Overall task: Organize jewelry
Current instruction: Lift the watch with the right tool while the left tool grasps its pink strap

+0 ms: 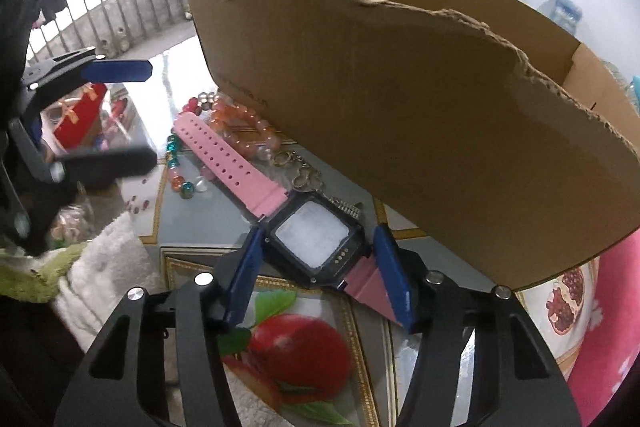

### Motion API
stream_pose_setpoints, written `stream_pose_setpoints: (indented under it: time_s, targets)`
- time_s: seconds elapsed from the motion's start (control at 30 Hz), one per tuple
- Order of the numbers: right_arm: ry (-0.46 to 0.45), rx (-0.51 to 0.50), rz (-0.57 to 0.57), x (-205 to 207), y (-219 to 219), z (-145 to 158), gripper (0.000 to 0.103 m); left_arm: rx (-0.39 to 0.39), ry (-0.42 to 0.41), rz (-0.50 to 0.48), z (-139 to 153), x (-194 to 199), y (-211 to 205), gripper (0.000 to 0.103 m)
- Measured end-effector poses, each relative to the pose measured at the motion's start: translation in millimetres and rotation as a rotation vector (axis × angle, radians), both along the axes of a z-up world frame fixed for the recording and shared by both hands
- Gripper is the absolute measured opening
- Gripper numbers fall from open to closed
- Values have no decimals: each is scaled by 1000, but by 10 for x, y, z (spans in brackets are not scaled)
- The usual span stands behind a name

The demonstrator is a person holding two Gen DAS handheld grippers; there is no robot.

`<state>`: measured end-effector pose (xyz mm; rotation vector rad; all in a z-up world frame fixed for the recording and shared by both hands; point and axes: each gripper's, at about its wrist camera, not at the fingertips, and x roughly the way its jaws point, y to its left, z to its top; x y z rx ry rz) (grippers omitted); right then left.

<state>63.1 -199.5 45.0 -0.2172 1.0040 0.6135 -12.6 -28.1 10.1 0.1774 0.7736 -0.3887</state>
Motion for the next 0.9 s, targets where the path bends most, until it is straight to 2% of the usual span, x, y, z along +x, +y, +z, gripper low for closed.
stream_pose_setpoints:
  time_s: [0.23,0.3,0.37,0.4,0.47,0.53,0.67,0.77,0.83,0.9]
  targets:
    - [91,118,29,-32,-202,25,53,150,-60,-115,-64,-94,-289,95]
    - [143,181,19,-7,-275,18,53,202,-85,-138,-70,-117,-383,94]
    - [201,253,2,34,-375,-5,53,242,-110,-176,-88,-194,-484,89]
    - [226,284,-5,58,-405,-20,53,257,-115,-189,-92,-217,-513,81]
    - [279,352,-18,110,-482,-57,53,296,-117,-208,-115,-230,-587,74]
    - [326,408,-29,161,-511,-92,53,337,-115,-235,-139,-219,-660,61]
    - [402,510,-54,209,-600,-170,53,396,-130,-288,-151,-228,-777,51]
    - [409,532,-54,241,-635,-190,51,418,-126,-317,-180,-252,-805,38]
    - [400,524,-52,221,-608,-193,51,436,-115,-332,-222,-260,-866,20]
    - [385,501,-42,178,-696,-124,51,448,-101,-344,-241,-268,-898,11]
